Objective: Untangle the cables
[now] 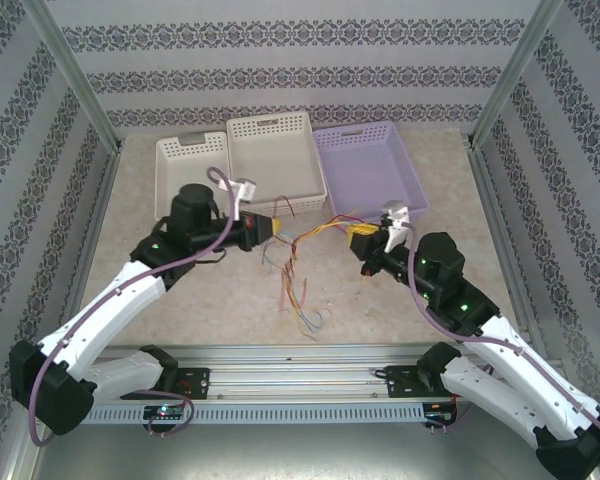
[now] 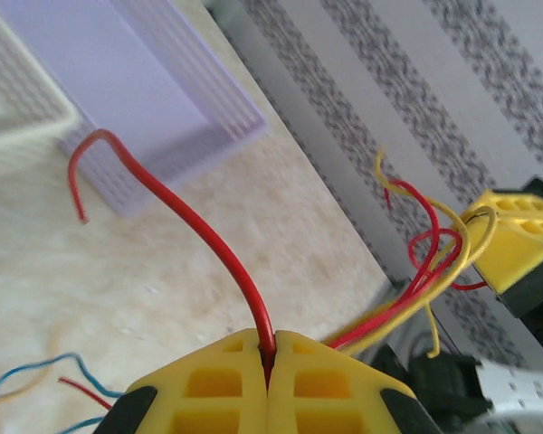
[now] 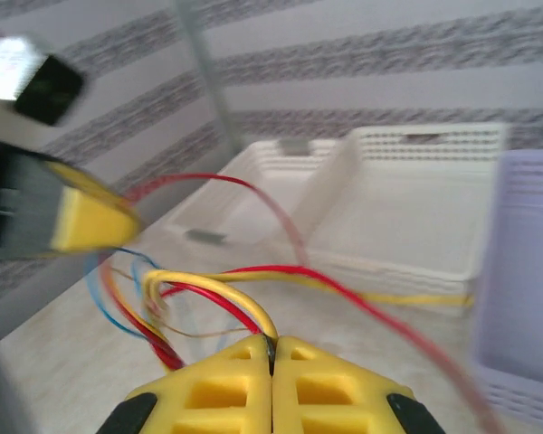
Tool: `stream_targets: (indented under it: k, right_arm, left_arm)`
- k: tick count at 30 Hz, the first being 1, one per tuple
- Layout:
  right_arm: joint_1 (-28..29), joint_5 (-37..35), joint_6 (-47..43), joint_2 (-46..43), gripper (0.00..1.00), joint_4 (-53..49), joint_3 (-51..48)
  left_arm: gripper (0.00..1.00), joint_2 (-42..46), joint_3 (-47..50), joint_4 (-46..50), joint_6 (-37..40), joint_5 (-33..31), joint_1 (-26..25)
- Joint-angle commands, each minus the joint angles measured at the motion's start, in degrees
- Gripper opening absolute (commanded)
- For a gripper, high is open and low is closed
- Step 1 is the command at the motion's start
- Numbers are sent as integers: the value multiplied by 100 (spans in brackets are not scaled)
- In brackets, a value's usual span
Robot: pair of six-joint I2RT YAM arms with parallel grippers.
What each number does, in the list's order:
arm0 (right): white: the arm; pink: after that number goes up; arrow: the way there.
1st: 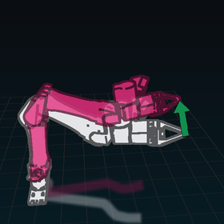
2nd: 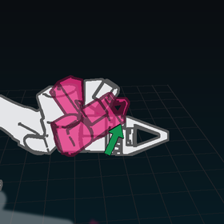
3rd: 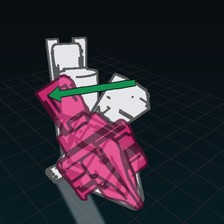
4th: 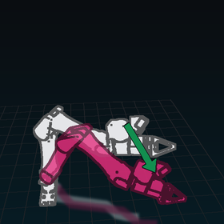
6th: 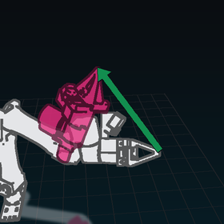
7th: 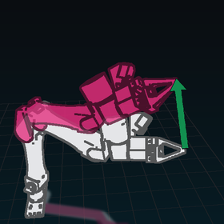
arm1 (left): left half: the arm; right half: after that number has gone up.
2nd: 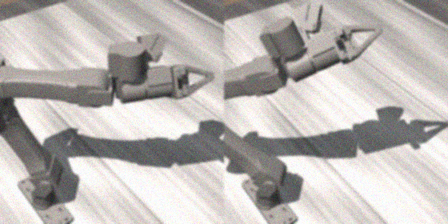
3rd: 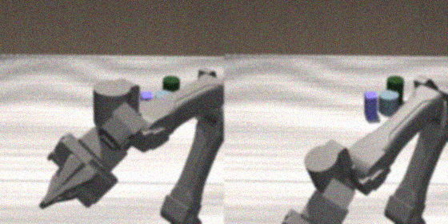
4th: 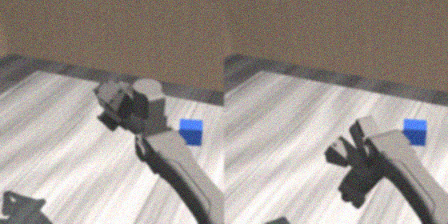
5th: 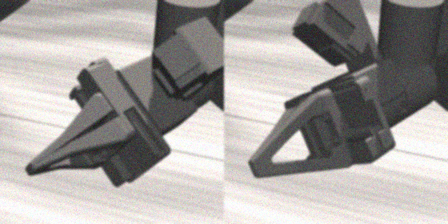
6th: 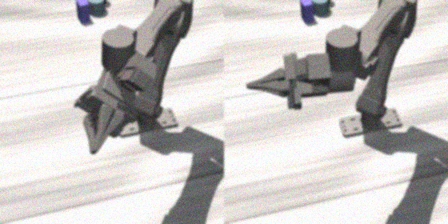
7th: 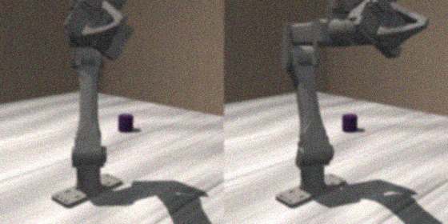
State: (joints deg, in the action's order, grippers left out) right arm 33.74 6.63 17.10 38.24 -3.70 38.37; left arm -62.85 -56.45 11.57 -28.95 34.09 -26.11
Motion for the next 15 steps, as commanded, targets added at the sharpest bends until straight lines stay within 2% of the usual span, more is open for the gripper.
stream_targets:
  k: [1,7,15]
  right_arm:
    - [-557,-1066,534,-294,0,-287,-277]
    - [-1639,-1000,1195,-466,0,-946,-466]
    - [-2437,-854,1458,-721,0,-1572,-488]
  left_arm:
    - [0,260,-281,963,386,-151,518]
    - [0,502,-450,1537,607,-407,879]
    - [0,634,-889,2396,904,-929,1066]
